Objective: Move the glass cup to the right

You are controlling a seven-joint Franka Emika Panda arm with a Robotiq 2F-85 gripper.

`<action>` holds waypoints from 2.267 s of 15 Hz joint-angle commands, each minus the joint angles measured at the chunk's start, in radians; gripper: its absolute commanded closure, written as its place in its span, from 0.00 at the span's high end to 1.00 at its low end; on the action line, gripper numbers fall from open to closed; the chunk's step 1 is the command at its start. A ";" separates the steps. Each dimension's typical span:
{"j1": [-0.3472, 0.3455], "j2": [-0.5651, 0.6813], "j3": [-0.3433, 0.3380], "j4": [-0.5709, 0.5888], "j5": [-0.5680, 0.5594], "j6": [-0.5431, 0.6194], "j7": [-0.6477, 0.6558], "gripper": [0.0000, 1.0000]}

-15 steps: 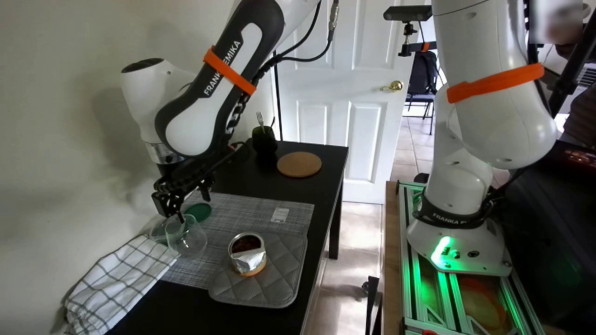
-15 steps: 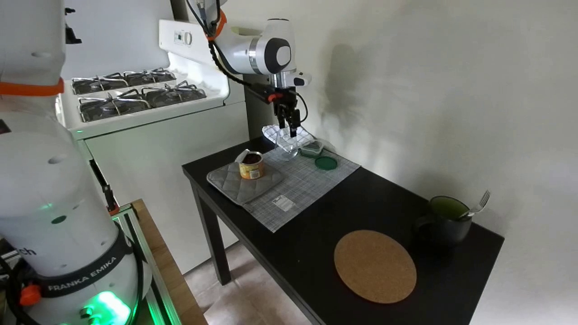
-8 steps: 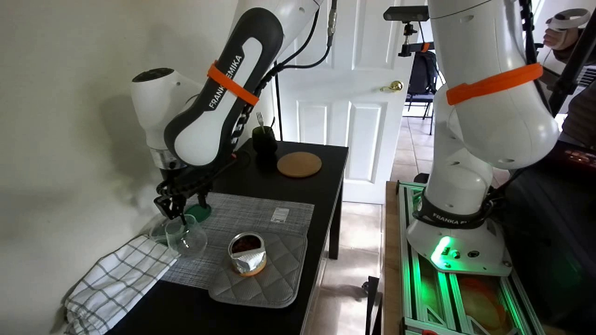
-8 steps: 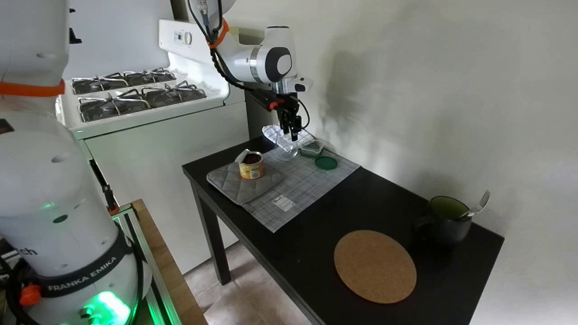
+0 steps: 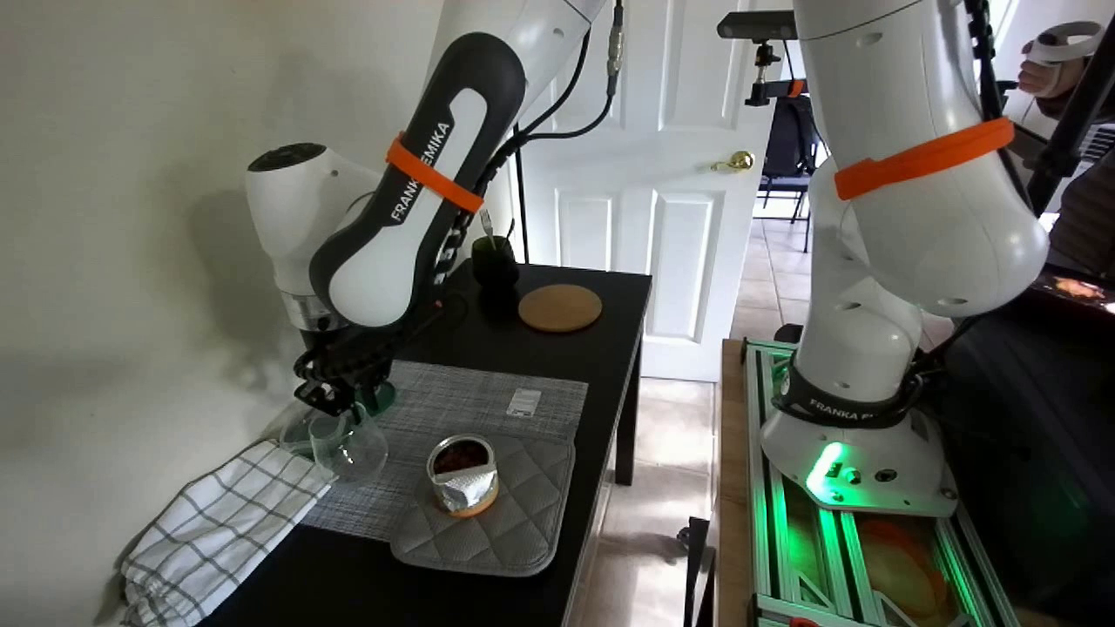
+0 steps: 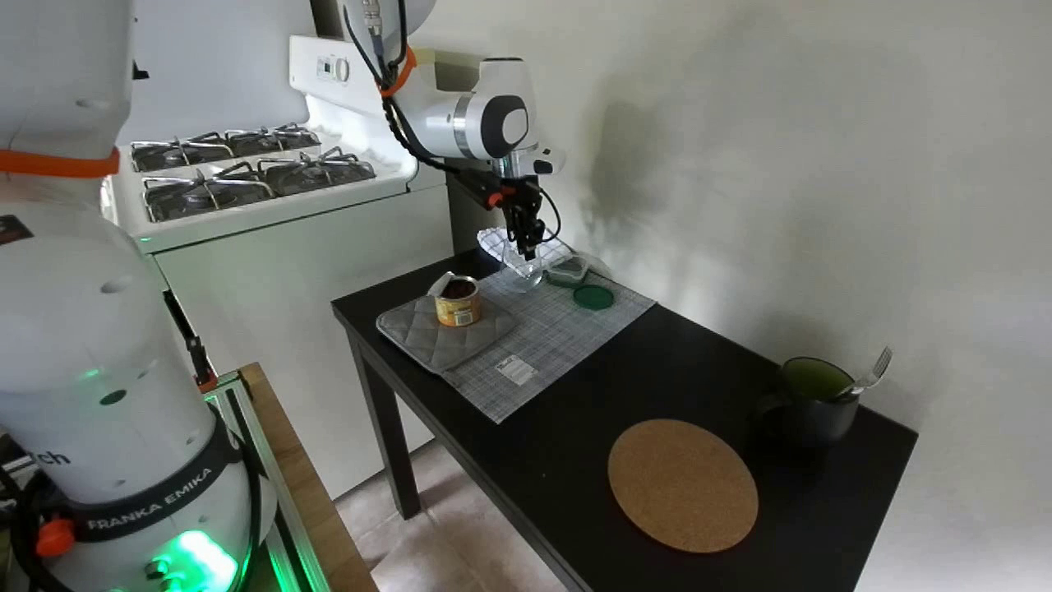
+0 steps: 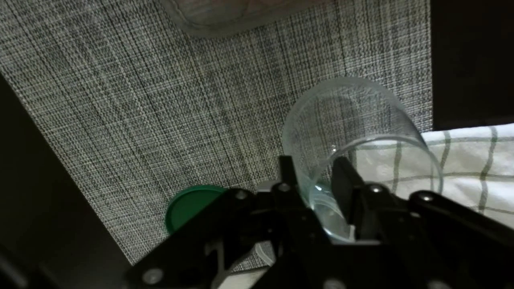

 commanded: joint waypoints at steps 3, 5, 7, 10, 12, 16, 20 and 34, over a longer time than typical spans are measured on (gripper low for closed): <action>0.031 0.001 -0.016 0.000 0.002 -0.011 0.000 0.00; 0.037 -0.025 -0.015 -0.010 0.000 -0.040 -0.008 0.01; 0.038 -0.053 -0.011 -0.027 0.001 -0.055 -0.017 0.01; 0.030 -0.127 -0.027 -0.052 -0.029 -0.172 -0.019 0.01; 0.018 -0.193 -0.053 -0.073 -0.075 -0.268 0.021 0.01; -0.063 -0.321 -0.110 -0.128 -0.186 -0.420 0.135 0.01; -0.158 -0.322 -0.101 -0.113 -0.176 -0.433 0.126 0.01; -0.385 -0.352 -0.240 -0.145 -0.193 -0.443 0.149 0.01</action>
